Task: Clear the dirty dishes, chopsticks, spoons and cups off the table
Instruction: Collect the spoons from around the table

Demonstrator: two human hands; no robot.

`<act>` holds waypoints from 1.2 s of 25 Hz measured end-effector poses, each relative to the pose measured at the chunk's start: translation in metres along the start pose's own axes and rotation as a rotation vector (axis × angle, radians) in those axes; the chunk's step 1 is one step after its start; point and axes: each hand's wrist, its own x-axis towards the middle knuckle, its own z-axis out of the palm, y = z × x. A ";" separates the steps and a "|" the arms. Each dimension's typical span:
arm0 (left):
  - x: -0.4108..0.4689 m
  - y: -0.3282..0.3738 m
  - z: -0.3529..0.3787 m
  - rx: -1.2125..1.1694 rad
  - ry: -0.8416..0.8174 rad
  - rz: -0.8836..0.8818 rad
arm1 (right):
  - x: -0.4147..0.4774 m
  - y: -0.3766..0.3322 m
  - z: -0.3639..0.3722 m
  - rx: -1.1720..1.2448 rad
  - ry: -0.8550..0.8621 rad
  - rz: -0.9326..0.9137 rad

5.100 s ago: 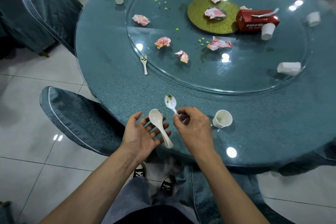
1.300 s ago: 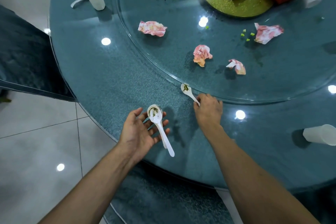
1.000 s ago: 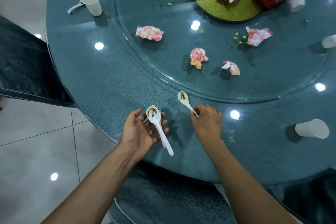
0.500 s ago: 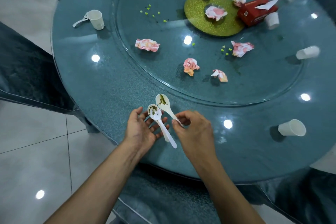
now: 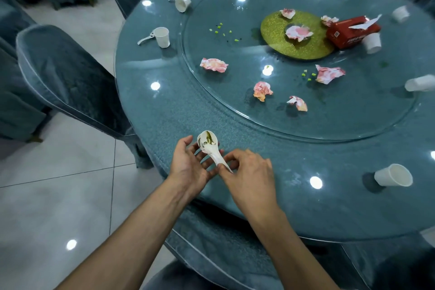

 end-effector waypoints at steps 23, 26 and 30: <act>-0.045 0.078 -0.066 -0.079 0.042 0.121 | 0.001 -0.088 0.034 0.143 -0.061 -0.210; -0.041 0.110 -0.085 -0.083 0.019 0.111 | 0.010 -0.117 0.049 0.130 -0.044 -0.187; -0.033 0.165 -0.110 -0.074 0.007 0.096 | 0.029 -0.158 0.074 0.153 0.002 -0.126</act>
